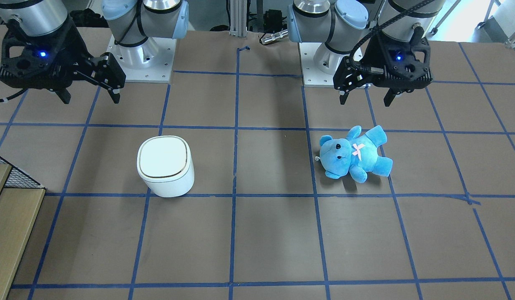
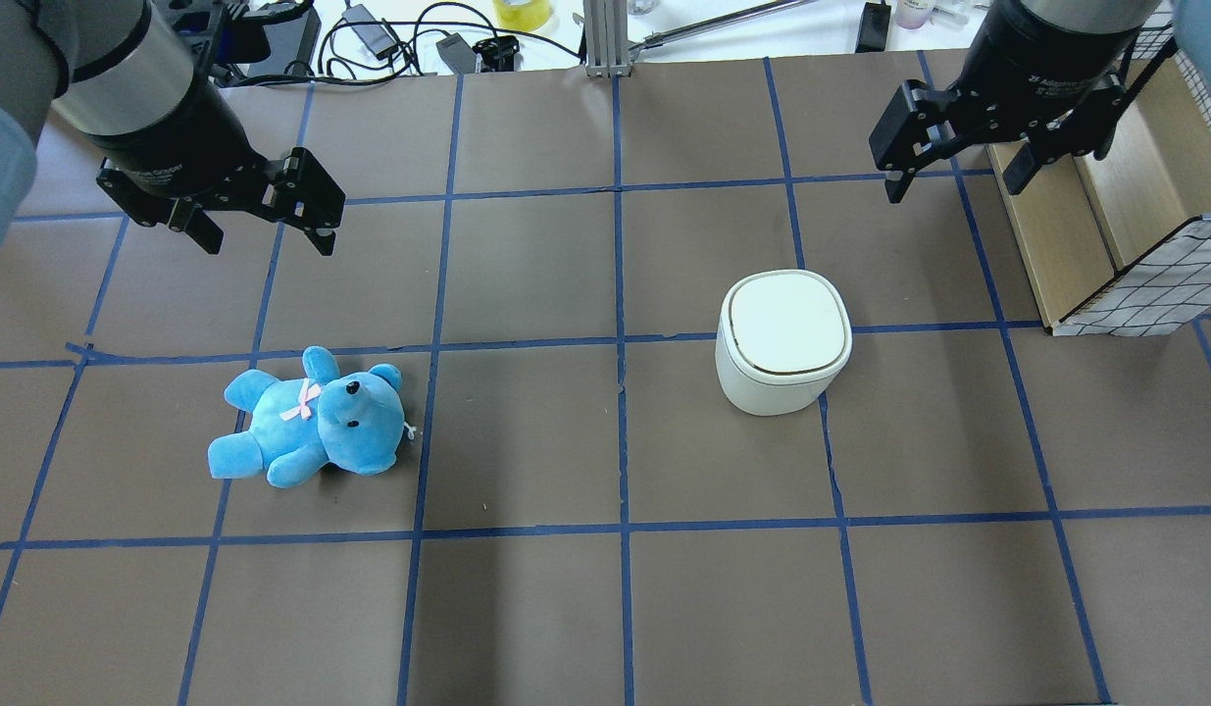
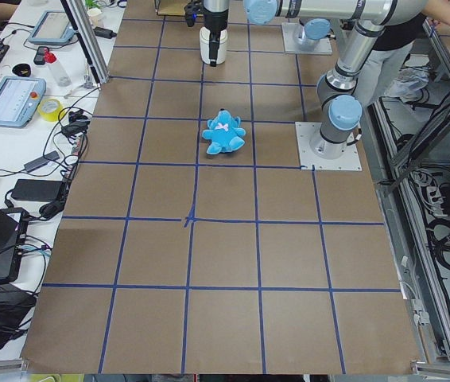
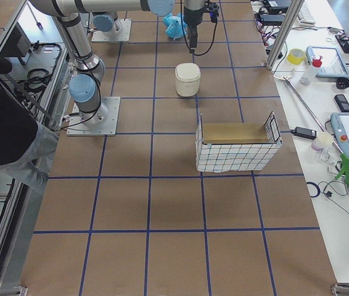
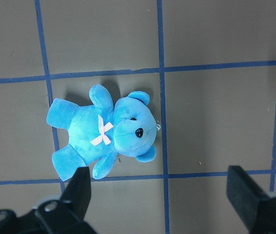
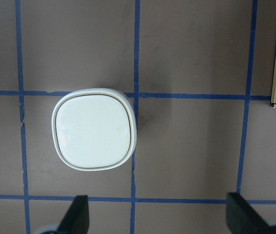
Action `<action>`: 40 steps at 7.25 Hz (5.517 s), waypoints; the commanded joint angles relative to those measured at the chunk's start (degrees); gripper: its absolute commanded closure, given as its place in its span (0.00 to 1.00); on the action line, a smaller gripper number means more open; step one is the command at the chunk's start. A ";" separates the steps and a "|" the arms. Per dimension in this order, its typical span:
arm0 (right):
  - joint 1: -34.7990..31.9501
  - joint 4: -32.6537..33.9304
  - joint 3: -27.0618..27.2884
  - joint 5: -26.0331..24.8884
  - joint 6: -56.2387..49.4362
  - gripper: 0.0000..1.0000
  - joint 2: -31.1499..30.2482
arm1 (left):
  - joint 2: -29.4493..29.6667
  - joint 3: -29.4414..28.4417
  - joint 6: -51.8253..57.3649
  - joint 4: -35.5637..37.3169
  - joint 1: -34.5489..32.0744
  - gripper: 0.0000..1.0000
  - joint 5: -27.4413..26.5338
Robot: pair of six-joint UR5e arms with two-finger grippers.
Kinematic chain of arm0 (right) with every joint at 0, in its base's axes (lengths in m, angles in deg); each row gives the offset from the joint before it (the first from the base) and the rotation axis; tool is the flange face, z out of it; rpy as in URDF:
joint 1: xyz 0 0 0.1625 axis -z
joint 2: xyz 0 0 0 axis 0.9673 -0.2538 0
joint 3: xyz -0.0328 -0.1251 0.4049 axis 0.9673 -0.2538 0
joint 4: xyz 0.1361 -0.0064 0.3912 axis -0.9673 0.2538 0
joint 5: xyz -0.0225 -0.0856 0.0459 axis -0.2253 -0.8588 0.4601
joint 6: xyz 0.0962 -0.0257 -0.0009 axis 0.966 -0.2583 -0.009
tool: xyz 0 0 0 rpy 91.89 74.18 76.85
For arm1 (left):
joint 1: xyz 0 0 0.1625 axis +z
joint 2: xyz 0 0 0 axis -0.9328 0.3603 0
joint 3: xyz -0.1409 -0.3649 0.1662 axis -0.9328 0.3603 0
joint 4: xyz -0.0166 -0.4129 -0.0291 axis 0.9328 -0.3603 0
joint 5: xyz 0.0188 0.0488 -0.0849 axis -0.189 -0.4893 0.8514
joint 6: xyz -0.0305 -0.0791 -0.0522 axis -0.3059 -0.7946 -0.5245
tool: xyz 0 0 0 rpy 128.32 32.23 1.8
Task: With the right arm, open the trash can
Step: 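Move the right gripper over the white trash can lid, then lower the right gripper onto the far edge of the lid, then press and tilt the lid open with the right gripper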
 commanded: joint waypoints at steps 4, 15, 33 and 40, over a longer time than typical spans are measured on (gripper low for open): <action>0.00 0.00 0.00 0.08 0.05 0.00 0.09 | 0.04 0.00 -0.03 0.00 0.00 0.00 0.00; -9.10 7.33 0.00 0.62 12.74 0.21 2.10 | 0.04 0.00 0.06 0.00 0.00 0.00 0.00; -4.92 12.13 9.84 2.02 15.60 1.00 10.10 | 0.04 0.00 -0.03 0.00 0.00 0.00 0.00; -5.36 12.48 9.93 2.02 17.80 1.00 13.01 | 0.04 0.00 -0.03 0.00 0.00 0.00 0.00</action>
